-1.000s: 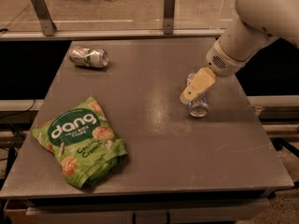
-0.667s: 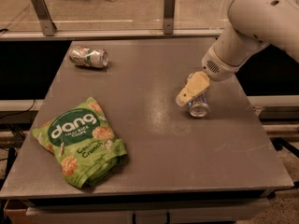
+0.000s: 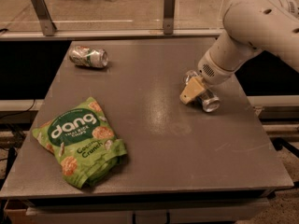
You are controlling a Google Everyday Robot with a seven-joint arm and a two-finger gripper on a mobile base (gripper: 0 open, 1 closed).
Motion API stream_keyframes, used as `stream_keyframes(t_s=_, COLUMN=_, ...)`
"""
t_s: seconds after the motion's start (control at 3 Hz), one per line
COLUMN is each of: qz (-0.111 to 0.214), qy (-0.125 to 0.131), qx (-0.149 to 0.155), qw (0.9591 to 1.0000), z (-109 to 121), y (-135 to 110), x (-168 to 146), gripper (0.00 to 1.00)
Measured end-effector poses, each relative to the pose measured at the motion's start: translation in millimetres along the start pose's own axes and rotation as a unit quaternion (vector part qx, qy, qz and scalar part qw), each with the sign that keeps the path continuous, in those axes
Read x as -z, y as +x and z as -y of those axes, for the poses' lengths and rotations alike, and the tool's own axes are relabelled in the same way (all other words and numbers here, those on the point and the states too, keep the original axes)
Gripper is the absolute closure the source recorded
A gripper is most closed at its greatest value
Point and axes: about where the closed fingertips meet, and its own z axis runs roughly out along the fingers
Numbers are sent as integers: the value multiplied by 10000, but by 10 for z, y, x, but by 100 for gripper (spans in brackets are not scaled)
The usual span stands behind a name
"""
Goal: Pick redbull can
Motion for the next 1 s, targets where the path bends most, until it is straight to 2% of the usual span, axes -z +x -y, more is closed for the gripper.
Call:
stream_keyframes(t_s=0.33, qz=201, qy=-96, qx=182, qw=9996, z=-61, y=-57, x=44, gripper=64)
stream_keyframes(t_s=0.67, qz=552, qy=-270, qx=514, qw=9968, z=-166, y=-171, x=171, gripper=87)
stream_keyframes(t_s=1.0, qz=1028, qy=-601, qx=960, qw=9882, z=-315, y=-330, x=350, gripper=100)
